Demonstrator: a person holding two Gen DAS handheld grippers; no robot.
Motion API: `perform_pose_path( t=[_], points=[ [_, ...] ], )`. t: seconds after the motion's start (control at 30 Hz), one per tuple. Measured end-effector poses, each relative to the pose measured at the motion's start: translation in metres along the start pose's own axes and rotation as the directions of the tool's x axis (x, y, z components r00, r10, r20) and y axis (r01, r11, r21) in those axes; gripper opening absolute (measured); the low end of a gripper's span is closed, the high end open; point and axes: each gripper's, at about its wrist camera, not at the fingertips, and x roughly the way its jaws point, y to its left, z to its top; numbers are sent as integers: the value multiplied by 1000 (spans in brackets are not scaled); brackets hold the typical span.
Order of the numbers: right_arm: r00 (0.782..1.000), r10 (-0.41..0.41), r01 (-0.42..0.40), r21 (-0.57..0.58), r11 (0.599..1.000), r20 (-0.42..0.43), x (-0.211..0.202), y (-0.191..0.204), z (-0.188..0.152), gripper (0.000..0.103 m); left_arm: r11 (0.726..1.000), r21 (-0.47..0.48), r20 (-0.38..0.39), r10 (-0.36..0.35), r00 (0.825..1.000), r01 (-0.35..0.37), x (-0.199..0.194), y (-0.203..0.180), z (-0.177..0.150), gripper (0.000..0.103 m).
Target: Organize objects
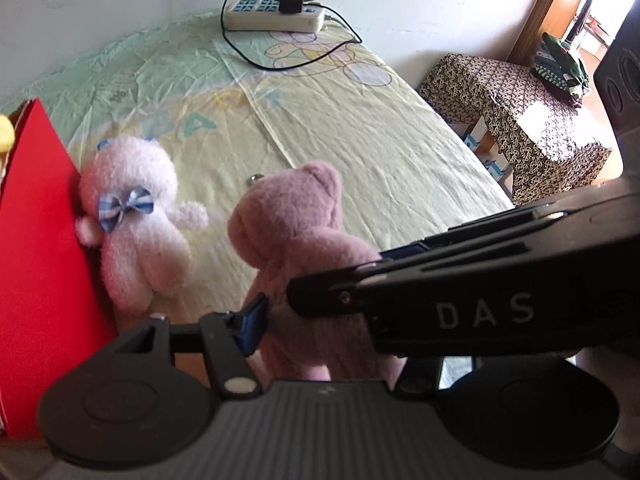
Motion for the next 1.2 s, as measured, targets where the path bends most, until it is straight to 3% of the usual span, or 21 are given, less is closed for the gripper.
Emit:
perform_pose_path(
  t=[0.33,0.67,0.97,1.2],
  points=[
    [996,-10,16,-60,998,94,-29,26,-5,30,1000,15,92,12,996,-14,-35,-9,1,57],
    [980,-47,53,-28,998,192,-50,54,-10,30,998,57,149,-29,988,21,-68,-2,4,56],
    [951,-95,87,39,995,293,-59,89,-12,30,988,148,167,-70,983,45,-99,15,11,56],
    [915,-135,130,39,991,380,-66,125,-8,30,979,195,224,-98,970,54,-128,34,18,56]
  ],
)
